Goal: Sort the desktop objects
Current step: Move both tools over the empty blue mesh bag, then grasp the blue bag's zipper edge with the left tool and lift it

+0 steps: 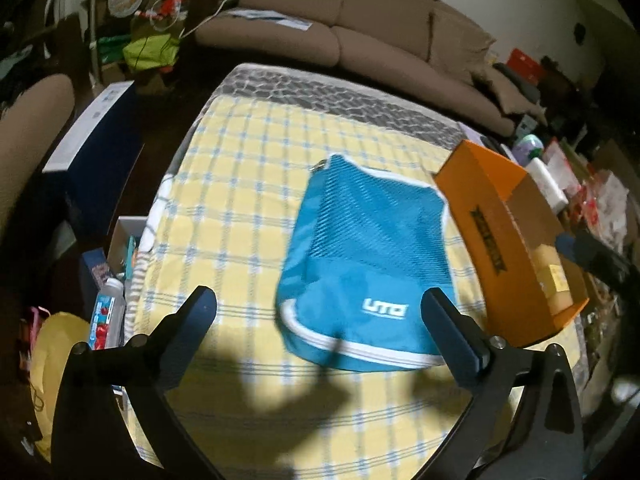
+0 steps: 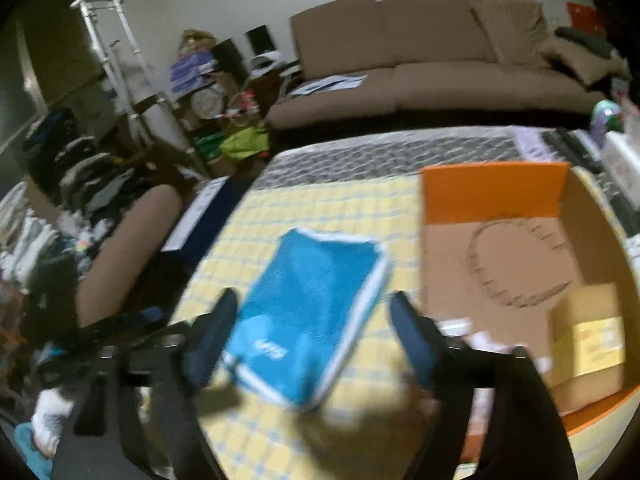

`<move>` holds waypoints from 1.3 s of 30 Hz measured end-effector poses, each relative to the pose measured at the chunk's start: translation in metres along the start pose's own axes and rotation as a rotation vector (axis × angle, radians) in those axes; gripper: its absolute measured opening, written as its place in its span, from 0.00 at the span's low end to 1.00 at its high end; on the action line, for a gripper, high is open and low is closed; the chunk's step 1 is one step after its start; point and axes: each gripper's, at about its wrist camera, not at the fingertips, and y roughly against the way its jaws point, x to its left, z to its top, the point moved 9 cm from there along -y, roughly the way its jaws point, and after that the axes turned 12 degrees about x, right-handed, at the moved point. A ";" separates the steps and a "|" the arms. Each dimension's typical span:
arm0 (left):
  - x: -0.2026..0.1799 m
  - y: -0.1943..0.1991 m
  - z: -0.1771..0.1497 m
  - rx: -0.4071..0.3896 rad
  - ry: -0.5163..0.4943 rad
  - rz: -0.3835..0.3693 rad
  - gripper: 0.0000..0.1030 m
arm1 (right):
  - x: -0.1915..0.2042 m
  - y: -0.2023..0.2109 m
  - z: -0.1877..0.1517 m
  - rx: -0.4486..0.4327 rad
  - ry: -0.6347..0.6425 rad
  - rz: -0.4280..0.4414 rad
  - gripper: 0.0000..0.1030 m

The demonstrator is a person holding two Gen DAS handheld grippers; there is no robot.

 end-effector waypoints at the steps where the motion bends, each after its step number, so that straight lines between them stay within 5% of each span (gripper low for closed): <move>1: 0.003 -0.001 0.001 0.001 0.006 0.000 1.00 | 0.006 -0.004 -0.001 0.010 0.016 0.001 0.89; 9: 0.022 -0.021 0.005 0.038 0.013 0.036 1.00 | 0.020 -0.055 -0.016 0.128 0.085 -0.088 0.95; 16: 0.034 -0.049 0.001 0.108 0.005 0.067 0.99 | 0.014 -0.091 -0.037 0.230 0.143 -0.188 0.86; 18: 0.035 -0.053 0.000 0.117 0.014 0.053 0.95 | 0.009 -0.100 -0.041 0.253 0.141 -0.207 0.79; 20: 0.034 -0.055 0.000 0.115 0.006 0.073 0.71 | 0.005 -0.107 -0.045 0.272 0.125 -0.208 0.77; 21: 0.033 -0.057 -0.001 0.119 0.000 0.077 0.68 | 0.001 -0.111 -0.048 0.289 0.111 -0.208 0.76; 28: 0.019 -0.069 -0.006 0.161 -0.036 0.064 0.67 | -0.019 -0.123 -0.062 0.353 0.041 -0.227 0.76; 33: 0.011 -0.082 -0.015 0.197 -0.073 0.082 0.67 | -0.022 -0.133 -0.067 0.373 -0.002 -0.157 0.76; 36: 0.009 -0.081 -0.016 0.204 -0.058 0.057 0.57 | -0.016 -0.131 -0.064 0.368 0.001 -0.106 0.55; 38: 0.006 -0.080 -0.017 0.212 -0.052 0.028 0.41 | -0.014 -0.131 -0.063 0.363 0.009 -0.089 0.48; 39: 0.005 -0.078 -0.017 0.216 -0.042 0.019 0.41 | -0.013 -0.130 -0.063 0.362 0.007 -0.079 0.45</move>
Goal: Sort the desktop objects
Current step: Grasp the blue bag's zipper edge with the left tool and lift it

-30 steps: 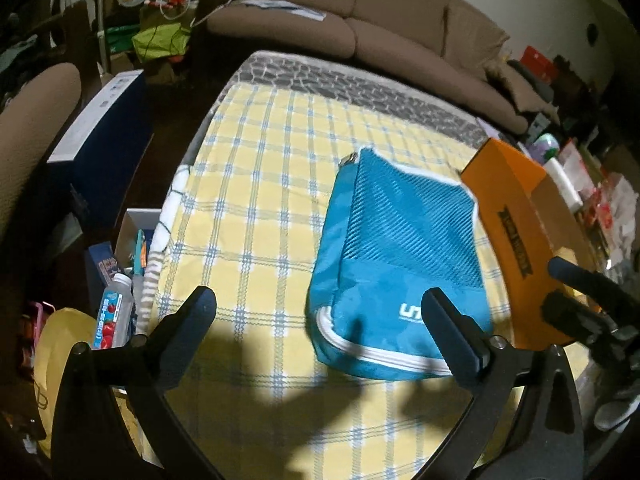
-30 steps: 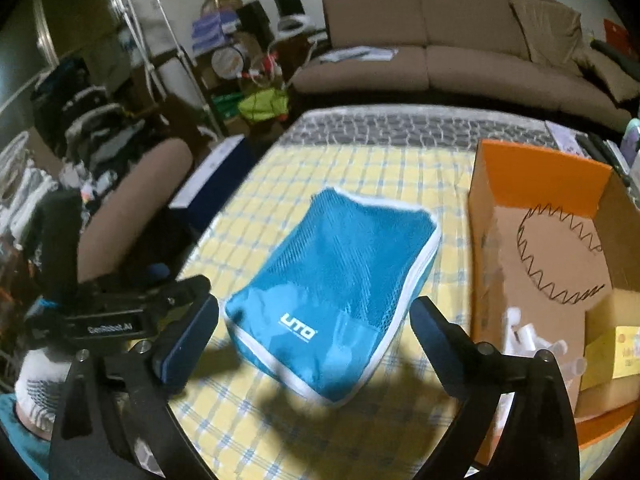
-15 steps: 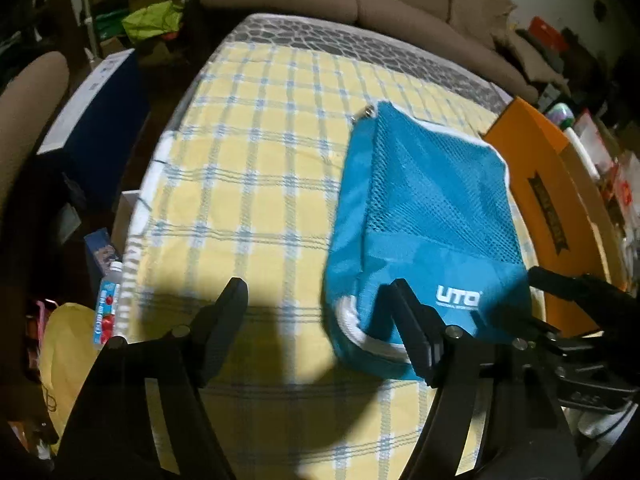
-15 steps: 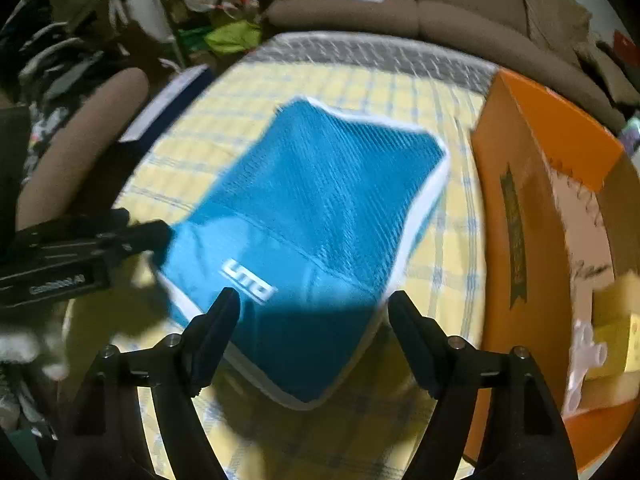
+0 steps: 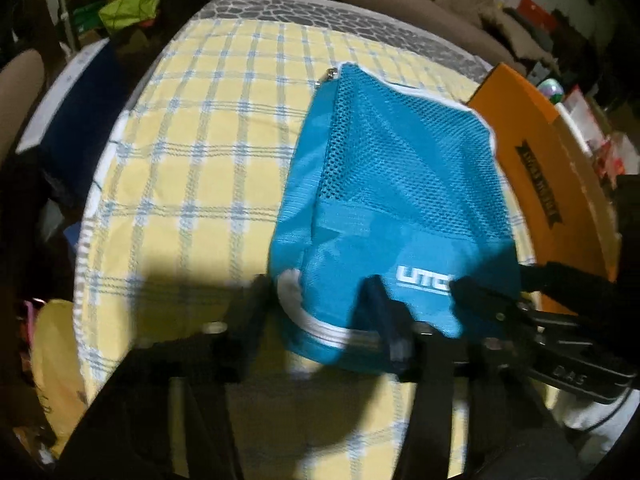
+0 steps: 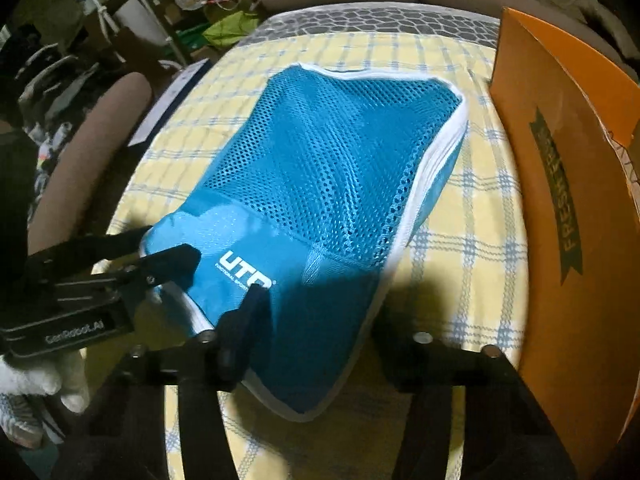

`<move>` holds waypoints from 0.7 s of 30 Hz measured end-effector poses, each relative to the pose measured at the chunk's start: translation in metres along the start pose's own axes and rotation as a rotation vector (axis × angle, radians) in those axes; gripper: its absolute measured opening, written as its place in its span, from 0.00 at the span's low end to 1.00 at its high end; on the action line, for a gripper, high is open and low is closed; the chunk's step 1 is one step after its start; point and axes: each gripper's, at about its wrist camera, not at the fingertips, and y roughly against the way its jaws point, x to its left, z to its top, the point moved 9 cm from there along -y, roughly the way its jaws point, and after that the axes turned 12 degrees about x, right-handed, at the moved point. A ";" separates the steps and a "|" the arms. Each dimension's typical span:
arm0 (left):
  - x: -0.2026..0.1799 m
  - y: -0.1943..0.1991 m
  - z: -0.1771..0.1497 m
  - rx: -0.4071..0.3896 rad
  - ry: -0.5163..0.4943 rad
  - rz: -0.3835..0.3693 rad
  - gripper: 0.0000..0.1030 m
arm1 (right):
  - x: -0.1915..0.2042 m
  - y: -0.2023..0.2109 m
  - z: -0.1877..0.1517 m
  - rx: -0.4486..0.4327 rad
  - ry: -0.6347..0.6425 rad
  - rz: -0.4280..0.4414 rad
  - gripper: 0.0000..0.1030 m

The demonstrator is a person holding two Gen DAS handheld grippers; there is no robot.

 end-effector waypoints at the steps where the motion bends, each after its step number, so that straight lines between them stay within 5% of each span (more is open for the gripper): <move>1: -0.001 0.001 0.000 -0.002 0.003 -0.005 0.39 | 0.000 0.002 0.001 -0.004 0.001 0.008 0.43; 7: -0.013 0.039 0.006 -0.111 0.007 -0.103 0.23 | 0.011 0.030 0.012 -0.104 0.057 -0.043 0.40; 13: -0.032 0.102 0.008 -0.271 0.016 -0.289 0.23 | 0.021 0.080 0.023 -0.259 0.091 -0.034 0.34; 21: -0.061 0.159 0.015 -0.433 -0.035 -0.407 0.20 | 0.028 0.139 0.023 -0.416 0.141 -0.001 0.34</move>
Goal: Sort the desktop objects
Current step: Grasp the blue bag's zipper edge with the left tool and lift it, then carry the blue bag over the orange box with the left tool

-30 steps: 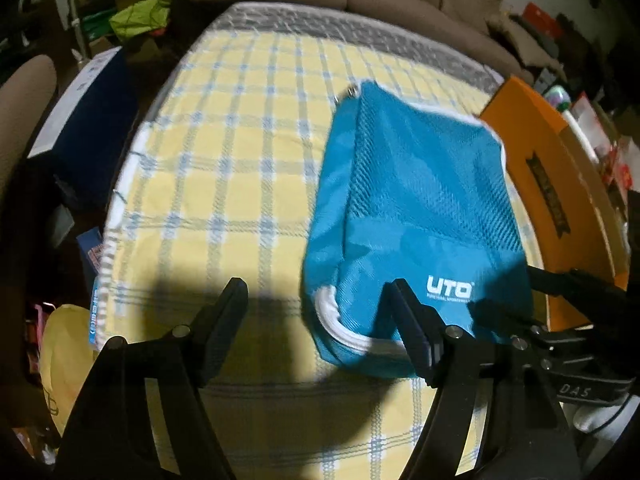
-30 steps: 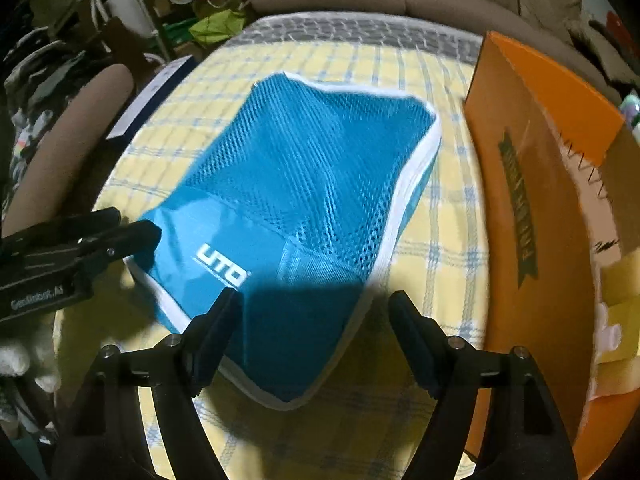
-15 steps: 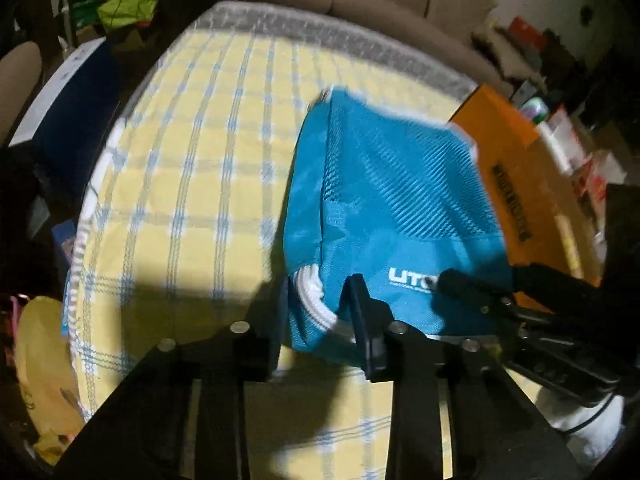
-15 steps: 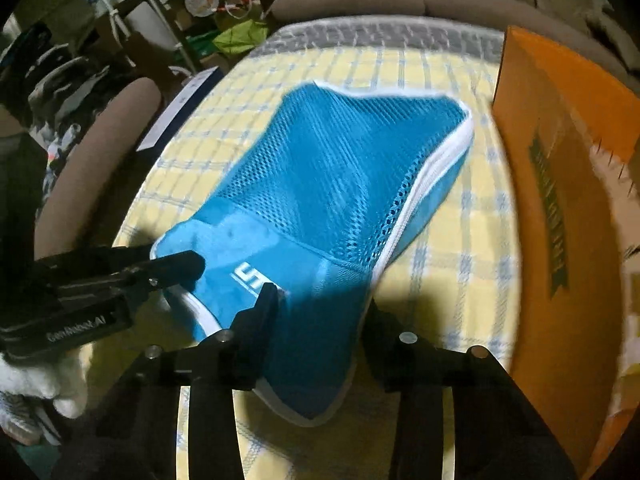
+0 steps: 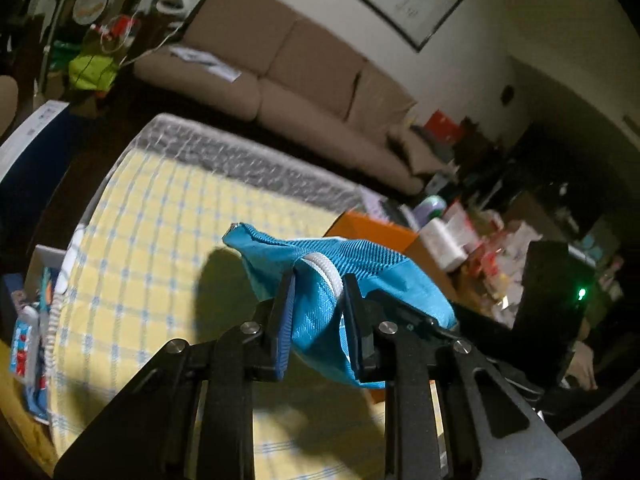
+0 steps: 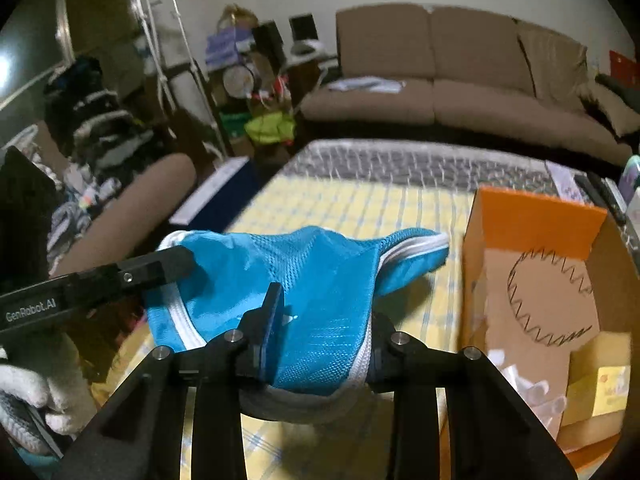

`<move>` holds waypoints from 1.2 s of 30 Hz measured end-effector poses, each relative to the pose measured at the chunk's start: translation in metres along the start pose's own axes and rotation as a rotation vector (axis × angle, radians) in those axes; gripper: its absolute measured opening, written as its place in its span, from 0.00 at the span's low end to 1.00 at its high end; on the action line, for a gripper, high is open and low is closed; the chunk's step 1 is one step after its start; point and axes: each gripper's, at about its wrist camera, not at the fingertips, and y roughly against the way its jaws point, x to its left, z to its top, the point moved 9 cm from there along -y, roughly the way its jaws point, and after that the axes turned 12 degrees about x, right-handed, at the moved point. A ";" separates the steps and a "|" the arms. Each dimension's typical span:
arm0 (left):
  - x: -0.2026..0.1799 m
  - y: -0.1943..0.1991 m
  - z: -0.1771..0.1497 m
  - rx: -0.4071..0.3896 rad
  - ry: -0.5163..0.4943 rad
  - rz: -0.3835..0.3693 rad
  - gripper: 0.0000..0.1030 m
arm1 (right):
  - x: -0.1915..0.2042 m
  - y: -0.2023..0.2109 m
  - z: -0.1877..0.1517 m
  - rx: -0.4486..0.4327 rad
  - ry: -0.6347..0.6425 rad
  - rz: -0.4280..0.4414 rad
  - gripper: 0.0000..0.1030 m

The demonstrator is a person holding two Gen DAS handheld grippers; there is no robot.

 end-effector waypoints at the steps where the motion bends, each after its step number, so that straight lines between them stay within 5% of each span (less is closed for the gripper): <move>1: -0.006 0.004 0.004 -0.022 -0.001 -0.023 0.20 | 0.001 0.005 0.003 -0.014 0.004 0.001 0.34; 10: -0.075 0.026 0.021 -0.161 -0.142 -0.103 0.20 | -0.009 0.077 0.021 -0.188 0.043 -0.030 0.34; 28: -0.185 -0.099 0.005 -0.044 -0.310 -0.111 0.20 | -0.150 0.121 -0.003 -0.246 -0.121 -0.142 0.34; 36: -0.213 -0.135 0.004 -0.040 -0.425 -0.019 0.19 | -0.173 0.111 -0.006 -0.262 -0.118 -0.135 0.34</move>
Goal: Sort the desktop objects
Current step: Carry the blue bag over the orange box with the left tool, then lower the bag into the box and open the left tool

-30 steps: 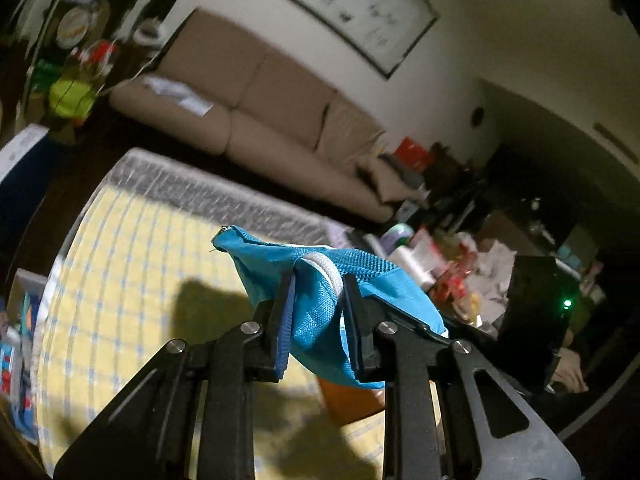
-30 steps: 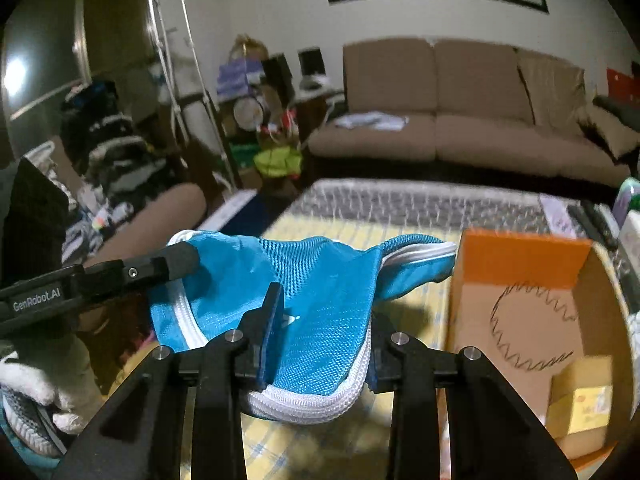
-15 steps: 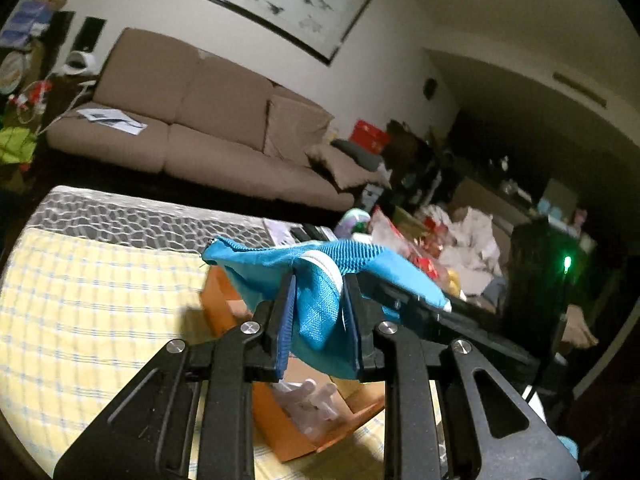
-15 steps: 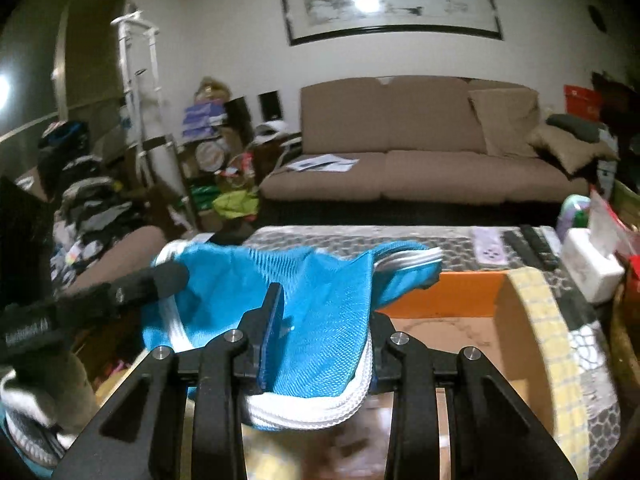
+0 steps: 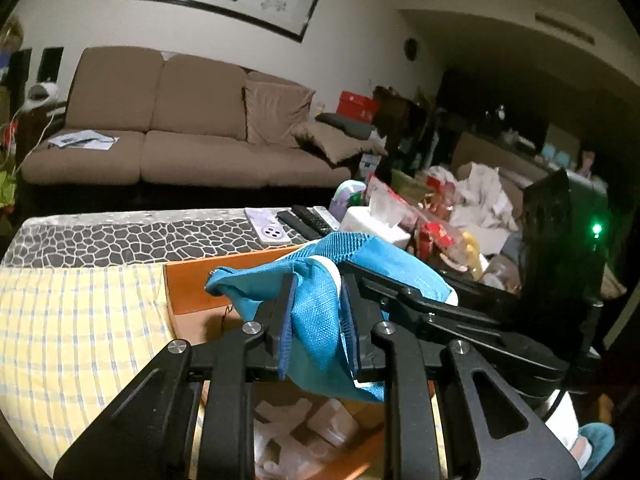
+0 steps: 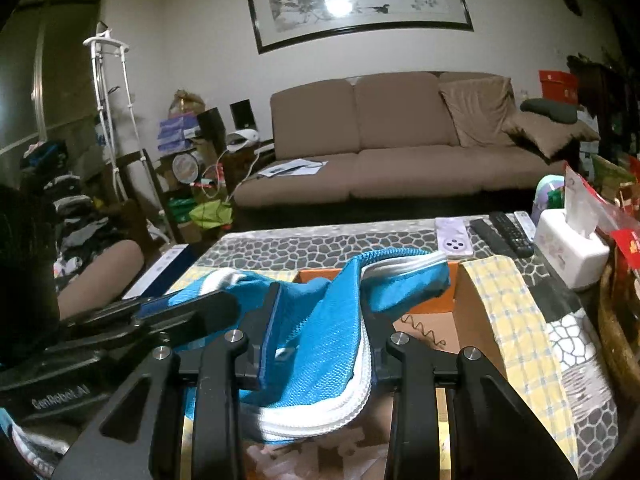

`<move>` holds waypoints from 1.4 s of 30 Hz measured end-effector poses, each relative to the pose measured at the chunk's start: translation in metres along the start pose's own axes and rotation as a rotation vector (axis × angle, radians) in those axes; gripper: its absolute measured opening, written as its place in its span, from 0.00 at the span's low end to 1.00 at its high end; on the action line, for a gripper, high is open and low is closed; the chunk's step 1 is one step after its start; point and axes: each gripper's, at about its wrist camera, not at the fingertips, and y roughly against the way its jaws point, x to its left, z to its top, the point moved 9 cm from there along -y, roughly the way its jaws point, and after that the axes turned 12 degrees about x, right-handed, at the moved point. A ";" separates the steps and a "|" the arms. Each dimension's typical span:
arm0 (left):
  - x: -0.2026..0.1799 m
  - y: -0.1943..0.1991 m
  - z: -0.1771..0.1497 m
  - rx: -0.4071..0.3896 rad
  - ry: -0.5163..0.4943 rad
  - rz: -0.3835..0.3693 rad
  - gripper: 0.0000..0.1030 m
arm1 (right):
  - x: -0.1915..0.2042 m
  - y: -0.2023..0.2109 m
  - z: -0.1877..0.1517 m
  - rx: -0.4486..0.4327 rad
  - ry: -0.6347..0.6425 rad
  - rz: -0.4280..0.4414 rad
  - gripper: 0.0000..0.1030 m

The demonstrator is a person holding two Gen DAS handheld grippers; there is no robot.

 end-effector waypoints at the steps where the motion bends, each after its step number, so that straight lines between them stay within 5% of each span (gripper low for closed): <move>1: 0.000 -0.001 -0.001 0.000 -0.008 0.008 0.19 | -0.003 -0.002 0.001 -0.002 -0.001 -0.001 0.34; 5: -0.001 -0.009 -0.002 0.003 -0.026 0.044 0.19 | -0.011 -0.004 0.006 -0.032 -0.006 -0.005 0.34; 7: 0.002 -0.018 -0.012 0.036 -0.056 0.121 0.19 | -0.014 -0.011 0.008 -0.025 0.002 -0.023 0.34; 15: 0.011 -0.069 -0.073 0.307 -0.103 0.274 0.20 | -0.055 -0.074 -0.039 0.278 -0.120 -0.133 0.34; 20: 0.021 -0.085 -0.100 0.433 -0.048 0.303 0.22 | -0.073 -0.074 -0.055 0.333 -0.175 -0.158 0.34; 25: 0.023 -0.081 -0.098 0.454 -0.021 0.287 0.24 | -0.081 -0.069 -0.059 0.331 -0.185 -0.162 0.34; 29: 0.024 -0.071 -0.090 0.429 0.031 0.248 0.37 | -0.083 -0.064 -0.054 0.314 -0.194 -0.156 0.37; 37: 0.032 -0.050 -0.077 0.385 0.067 0.230 0.38 | -0.089 -0.054 -0.050 0.296 -0.211 -0.157 0.41; 42: 0.026 -0.059 -0.085 0.424 0.032 0.226 0.35 | -0.097 -0.052 -0.054 0.305 -0.241 -0.139 0.41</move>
